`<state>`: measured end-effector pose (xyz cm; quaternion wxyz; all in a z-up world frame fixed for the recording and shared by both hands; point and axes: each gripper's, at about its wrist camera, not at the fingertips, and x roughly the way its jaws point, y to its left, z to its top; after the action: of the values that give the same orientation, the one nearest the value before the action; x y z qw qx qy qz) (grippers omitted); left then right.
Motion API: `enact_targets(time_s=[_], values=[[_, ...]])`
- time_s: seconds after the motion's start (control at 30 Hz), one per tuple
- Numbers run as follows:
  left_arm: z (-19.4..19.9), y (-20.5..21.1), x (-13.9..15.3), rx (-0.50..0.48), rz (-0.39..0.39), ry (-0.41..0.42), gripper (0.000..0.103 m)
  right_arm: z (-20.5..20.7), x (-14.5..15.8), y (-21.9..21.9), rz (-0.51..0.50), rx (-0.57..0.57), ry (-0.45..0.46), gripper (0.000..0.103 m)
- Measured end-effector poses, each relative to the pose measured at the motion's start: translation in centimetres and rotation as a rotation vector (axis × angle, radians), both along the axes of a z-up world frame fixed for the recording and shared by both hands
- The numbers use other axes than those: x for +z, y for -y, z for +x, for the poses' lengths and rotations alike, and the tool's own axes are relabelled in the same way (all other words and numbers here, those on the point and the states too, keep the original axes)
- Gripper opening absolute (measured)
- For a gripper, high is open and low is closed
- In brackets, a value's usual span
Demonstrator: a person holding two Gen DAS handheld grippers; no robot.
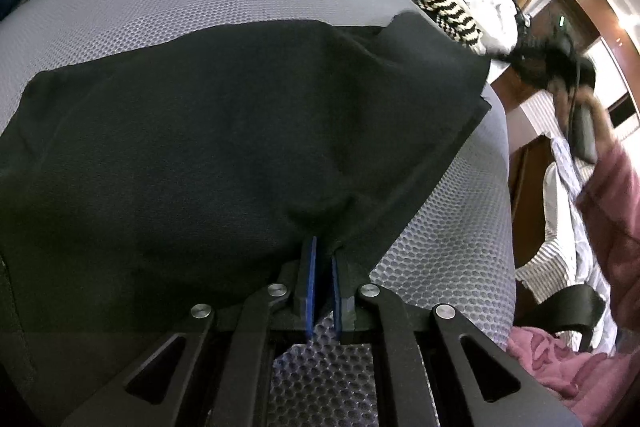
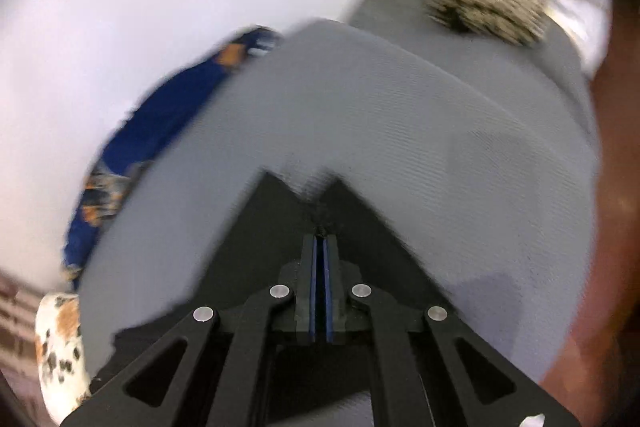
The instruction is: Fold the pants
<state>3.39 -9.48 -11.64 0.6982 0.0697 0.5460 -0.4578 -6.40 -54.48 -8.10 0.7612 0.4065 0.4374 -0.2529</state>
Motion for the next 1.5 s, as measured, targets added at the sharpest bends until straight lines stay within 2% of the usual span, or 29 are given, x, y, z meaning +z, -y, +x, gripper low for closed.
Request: enact_targets(time_s=[0.07, 0.13, 0.4, 0.53, 0.63, 0.83, 0.87, 0.9, 0.93, 1.0, 1.1, 1.13, 1.17, 1.27, 1.37, 1.5], values=[[0.0, 0.2, 0.1, -0.01, 0.005, -0.002, 0.008, -1.9, -3.0, 0.1, 0.022, -0.035, -0.073, 0.003], [-0.2, 0.6, 0.3, -0.023, 0.018, 0.009, 0.008, -2.7, -5.1, -0.2, 0.032, -0.056, -0.109, 0.002], [-0.5, 1.4, 0.6, -0.045, 0.035, 0.038, 0.008, -3.8, -3.0, -1.1, -0.056, -0.053, -0.101, 0.002], [-0.9, 1.4, 0.9, -0.08, 0.022, 0.049, 0.008, -3.7, -3.6, -1.3, -0.075, -0.048, -0.133, 0.002], [-1.3, 1.6, 0.7, -0.114, 0.042, 0.059, 0.008, -3.9, -4.9, -1.4, -0.062, -0.045, -0.161, 0.002], [-0.9, 2.1, 0.3, -0.121, 0.056, 0.034, 0.008, -3.5, -4.8, -1.2, -0.049, -0.037, -0.166, 0.005], [-1.0, 1.9, 0.3, -0.12, 0.057, 0.033, 0.01, -3.5, -4.7, -1.1, -0.045, -0.037, -0.165, 0.007], [-1.0, 1.9, 0.3, -0.114, 0.058, 0.027, 0.011, -3.4, -4.5, -1.0, -0.042, -0.036, -0.161, 0.013], [-1.0, 1.9, 0.4, -0.114, 0.059, 0.019, 0.012, -3.4, -4.3, -0.9, -0.042, -0.038, -0.156, 0.023], [-1.1, 1.7, 1.0, -0.123, 0.058, 0.027, 0.018, -3.4, -3.5, -0.8, -0.056, -0.05, -0.149, 0.033], [-1.2, 1.4, 2.2, -0.132, 0.041, 0.041, 0.032, -2.9, -2.3, -0.4, -0.086, -0.035, -0.138, 0.033], [-1.1, 1.1, 2.6, -0.128, 0.033, 0.046, 0.04, -2.5, -1.9, -0.1, -0.087, -0.019, -0.124, 0.033], [-0.9, 0.8, 3.0, -0.116, 0.027, 0.056, 0.046, -2.0, -1.5, 0.3, -0.084, 0.002, -0.104, 0.033], [0.3, 0.0, 3.8, -0.051, 0.01, 0.098, 0.046, 0.9, -0.7, 1.3, -0.066, 0.098, -0.048, 0.033], [2.6, -0.8, 4.0, 0.086, -0.015, 0.103, 0.046, 4.5, -0.8, 1.8, -0.041, 0.2, -0.003, 0.033], [5.5, -2.2, 3.6, 0.261, -0.021, 0.101, 0.046, 9.3, -2.3, 2.6, 0.033, 0.291, 0.008, 0.03]])
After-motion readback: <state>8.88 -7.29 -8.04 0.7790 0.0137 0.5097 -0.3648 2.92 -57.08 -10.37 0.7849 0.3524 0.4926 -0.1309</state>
